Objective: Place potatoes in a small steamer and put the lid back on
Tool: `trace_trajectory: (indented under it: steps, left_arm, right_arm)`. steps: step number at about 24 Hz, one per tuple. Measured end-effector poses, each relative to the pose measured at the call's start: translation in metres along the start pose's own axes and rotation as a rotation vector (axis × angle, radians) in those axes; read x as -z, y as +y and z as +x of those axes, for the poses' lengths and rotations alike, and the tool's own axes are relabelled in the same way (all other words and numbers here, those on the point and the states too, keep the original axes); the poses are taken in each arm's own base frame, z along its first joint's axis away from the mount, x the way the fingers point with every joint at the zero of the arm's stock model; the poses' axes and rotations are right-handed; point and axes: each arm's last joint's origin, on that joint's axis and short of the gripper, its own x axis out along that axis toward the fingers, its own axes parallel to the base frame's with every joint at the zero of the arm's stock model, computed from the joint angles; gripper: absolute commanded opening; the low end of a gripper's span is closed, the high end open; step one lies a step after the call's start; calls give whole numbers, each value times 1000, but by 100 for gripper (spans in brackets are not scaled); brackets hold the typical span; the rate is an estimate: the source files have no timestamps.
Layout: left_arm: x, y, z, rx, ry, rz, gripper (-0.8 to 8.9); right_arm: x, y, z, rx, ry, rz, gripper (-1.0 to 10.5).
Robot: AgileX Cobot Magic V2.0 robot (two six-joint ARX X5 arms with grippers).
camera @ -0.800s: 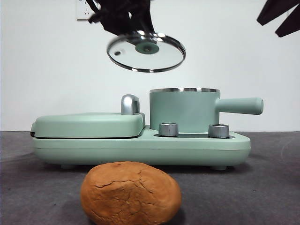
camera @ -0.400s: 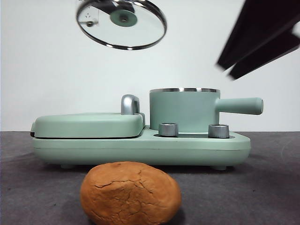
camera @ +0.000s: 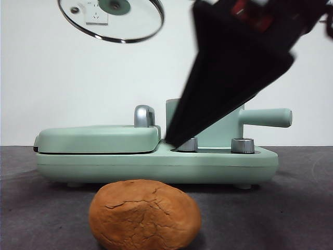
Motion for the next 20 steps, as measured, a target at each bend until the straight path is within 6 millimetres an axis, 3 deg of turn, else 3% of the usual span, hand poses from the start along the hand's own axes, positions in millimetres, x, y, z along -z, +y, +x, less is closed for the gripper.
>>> trace_trajectory:
  steps: [11, 20]
  left_arm:
    - [1, 8, -5, -29, 1, -12, 15]
    - [-2, 8, -5, -30, -24, 5, 15]
  right_arm:
    - [-2, -1, 49, 37, 59, -41, 377]
    - [6, -3, 62, 44, 139, -24, 162]
